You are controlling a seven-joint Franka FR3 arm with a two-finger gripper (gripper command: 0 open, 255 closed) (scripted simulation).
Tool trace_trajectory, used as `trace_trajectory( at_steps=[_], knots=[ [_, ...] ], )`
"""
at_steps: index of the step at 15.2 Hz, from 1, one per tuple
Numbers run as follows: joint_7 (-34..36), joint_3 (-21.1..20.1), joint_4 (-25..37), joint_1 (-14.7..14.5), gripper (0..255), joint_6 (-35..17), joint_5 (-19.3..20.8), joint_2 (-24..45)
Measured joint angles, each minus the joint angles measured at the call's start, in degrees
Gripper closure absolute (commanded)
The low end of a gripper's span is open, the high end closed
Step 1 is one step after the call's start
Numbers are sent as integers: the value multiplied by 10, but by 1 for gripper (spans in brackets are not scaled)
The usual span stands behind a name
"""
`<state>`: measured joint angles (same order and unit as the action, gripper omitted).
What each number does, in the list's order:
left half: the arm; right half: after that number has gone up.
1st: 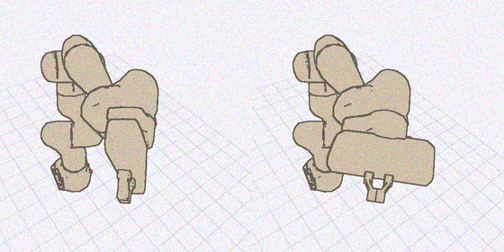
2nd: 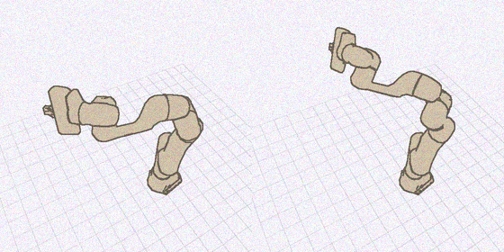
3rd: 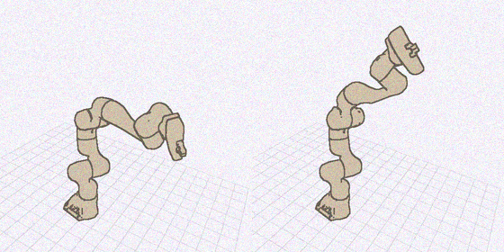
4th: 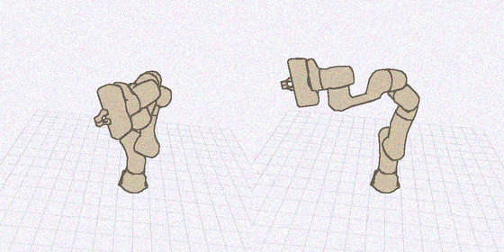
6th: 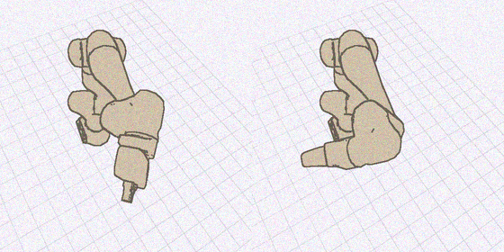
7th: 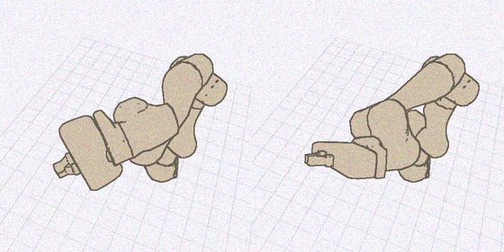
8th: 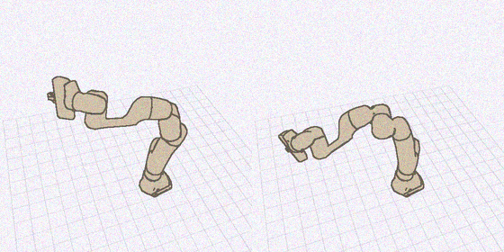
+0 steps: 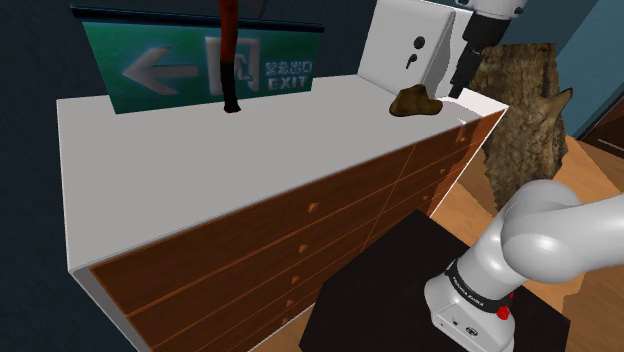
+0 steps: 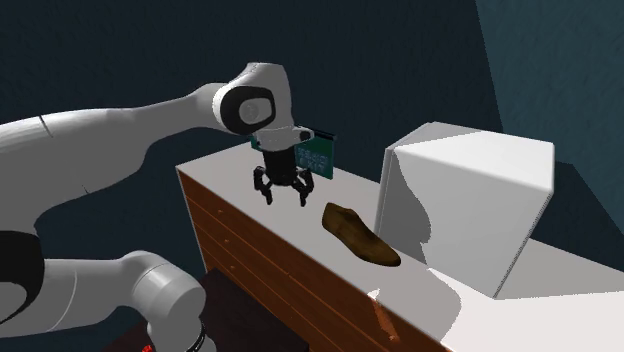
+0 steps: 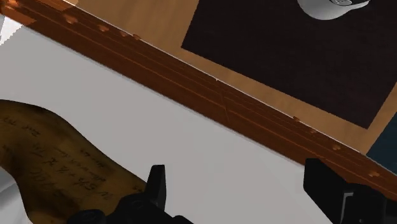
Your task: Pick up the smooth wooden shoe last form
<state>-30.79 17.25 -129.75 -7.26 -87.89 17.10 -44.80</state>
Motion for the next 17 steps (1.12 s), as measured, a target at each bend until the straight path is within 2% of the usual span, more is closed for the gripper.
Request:
trace_trajectory(
  at_steps=[6,9,12,15,17],
  knots=[
    [-255,129,71,-64,0,-18,40,83],
    [-385,199,126,-109,0,-34,39,152],
    [-517,267,176,-154,0,-50,21,225],
    [-663,346,238,-198,0,-66,-25,321],
    [-701,361,244,-206,0,-78,-40,347]
  ],
)
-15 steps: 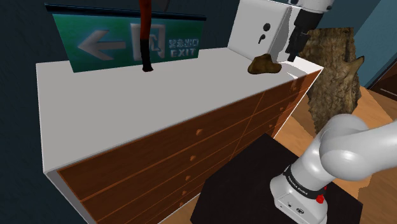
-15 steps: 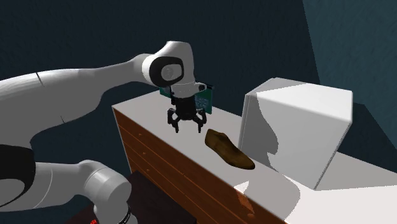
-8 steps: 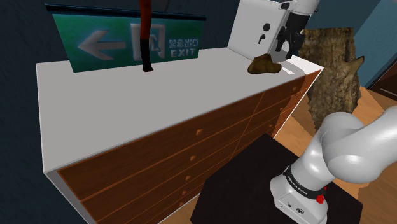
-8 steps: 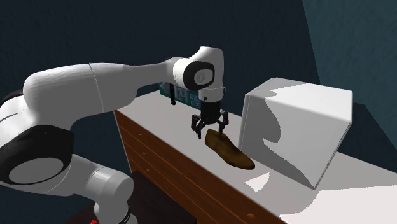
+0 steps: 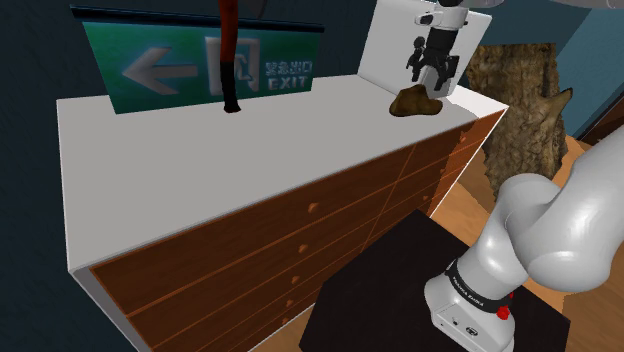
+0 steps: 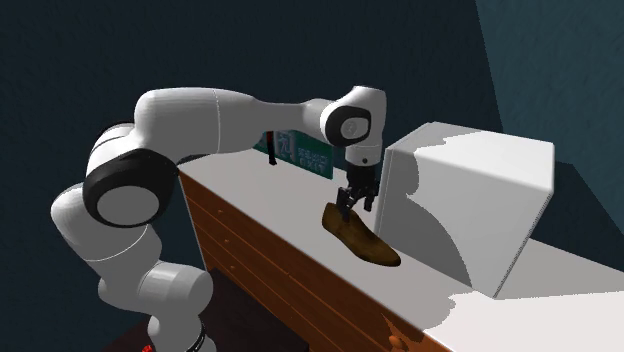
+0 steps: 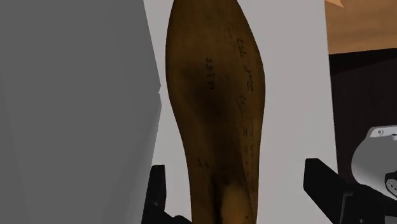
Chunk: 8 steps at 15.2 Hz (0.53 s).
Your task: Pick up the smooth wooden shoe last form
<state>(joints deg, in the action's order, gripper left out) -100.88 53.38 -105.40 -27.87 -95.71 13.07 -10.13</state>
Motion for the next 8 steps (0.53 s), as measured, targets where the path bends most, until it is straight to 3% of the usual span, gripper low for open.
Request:
trace_trajectory(
  at_steps=[6,7,8],
  knots=[
    [-10,9,-38,0,0,-44,-3,8],
    [-10,9,-41,0,255,-46,-2,7],
    [-9,9,-43,0,255,-48,-2,7]
  ],
)
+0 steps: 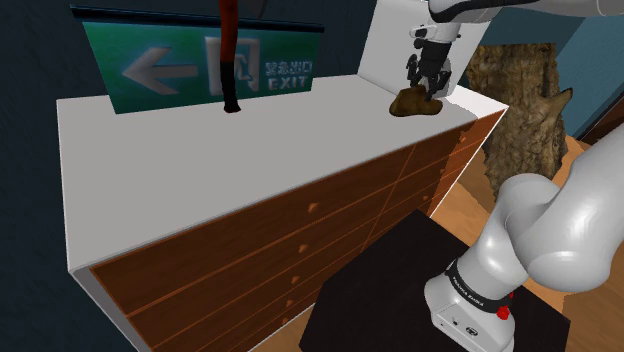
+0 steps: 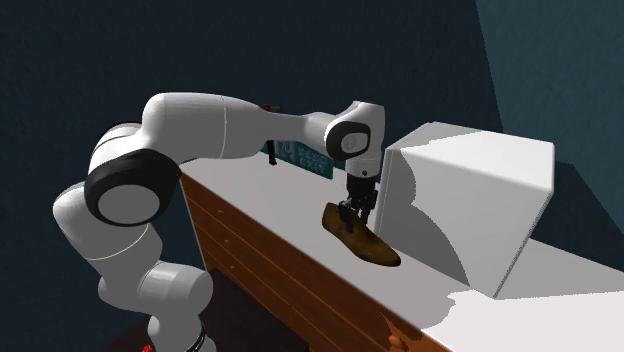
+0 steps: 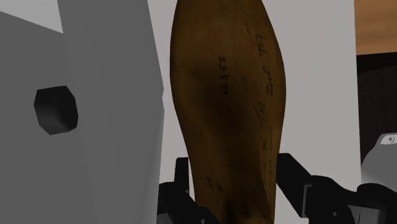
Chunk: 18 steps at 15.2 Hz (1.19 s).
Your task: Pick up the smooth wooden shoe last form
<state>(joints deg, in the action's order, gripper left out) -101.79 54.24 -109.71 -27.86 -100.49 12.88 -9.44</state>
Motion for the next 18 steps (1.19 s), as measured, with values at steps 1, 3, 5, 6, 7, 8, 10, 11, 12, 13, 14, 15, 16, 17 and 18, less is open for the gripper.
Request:
trace_trajectory(
  at_steps=[1,3,5,6,7,8,10,11,12,13,14,15,16,17,18],
  knots=[
    [0,0,-1,0,255,-1,0,-1],
    [0,0,-1,0,255,-1,0,-1],
    [0,0,-1,0,255,-1,0,0],
    [0,0,0,0,255,-1,0,0],
    [-1,0,0,0,255,-1,0,0],
    [-1,0,0,0,255,-1,0,0],
    [0,0,2,0,255,2,0,0],
    [-1,-1,9,0,255,8,-1,0],
    [2,-4,12,-1,255,15,1,-3],
    [1,-4,19,-1,255,21,1,-3],
    [1,-6,24,-1,255,28,2,-5],
    [-4,-3,37,-2,255,36,-2,1],
    [-2,-6,43,-2,255,45,0,-3],
    [-4,-5,52,-2,255,52,-3,0],
    [-6,-5,59,-3,255,59,-3,1]
  ],
)
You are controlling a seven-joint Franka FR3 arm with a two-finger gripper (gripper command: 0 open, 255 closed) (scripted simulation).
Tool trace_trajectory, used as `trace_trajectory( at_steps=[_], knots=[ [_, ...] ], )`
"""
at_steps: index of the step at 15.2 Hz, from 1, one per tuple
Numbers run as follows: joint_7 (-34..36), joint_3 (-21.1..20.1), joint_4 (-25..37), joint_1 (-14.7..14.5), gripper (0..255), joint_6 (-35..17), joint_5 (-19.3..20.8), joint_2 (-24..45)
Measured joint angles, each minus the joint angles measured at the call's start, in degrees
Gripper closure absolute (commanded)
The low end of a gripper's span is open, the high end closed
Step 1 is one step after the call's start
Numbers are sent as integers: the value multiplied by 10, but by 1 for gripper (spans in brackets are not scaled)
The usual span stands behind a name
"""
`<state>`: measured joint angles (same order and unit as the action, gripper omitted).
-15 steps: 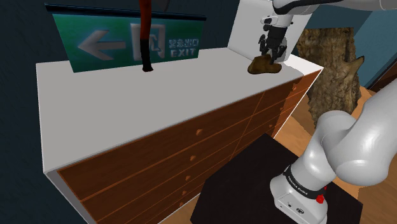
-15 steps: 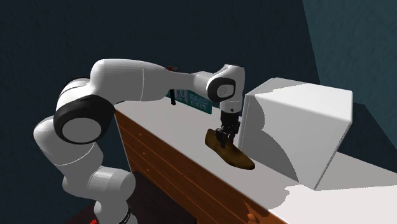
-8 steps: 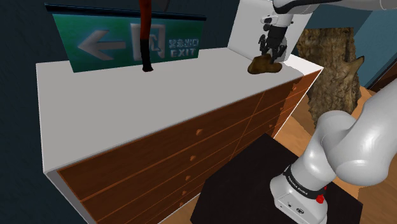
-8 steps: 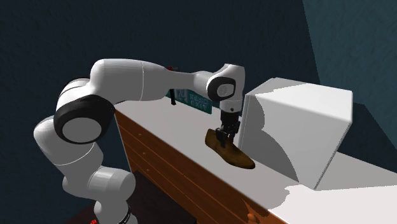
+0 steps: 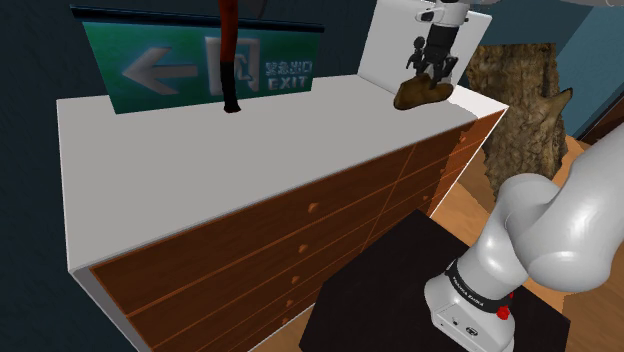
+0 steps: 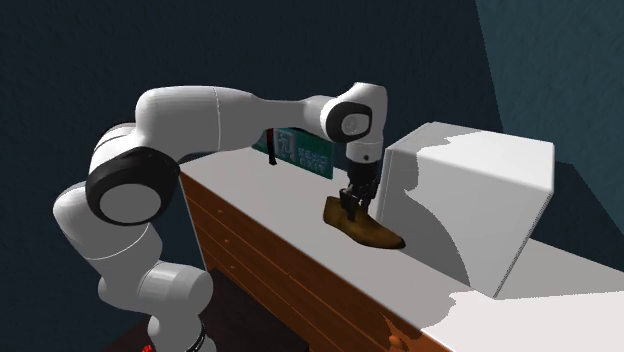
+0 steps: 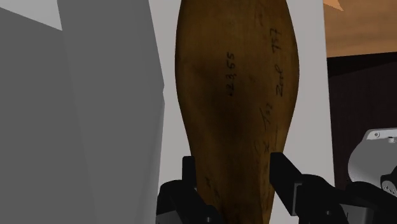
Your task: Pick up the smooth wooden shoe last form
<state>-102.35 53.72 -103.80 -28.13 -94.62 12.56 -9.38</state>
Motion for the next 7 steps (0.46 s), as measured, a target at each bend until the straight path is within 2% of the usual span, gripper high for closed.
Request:
trace_trajectory(
  at_steps=[7],
  knots=[
    [-9,0,56,-3,255,50,-8,9]
  ],
)
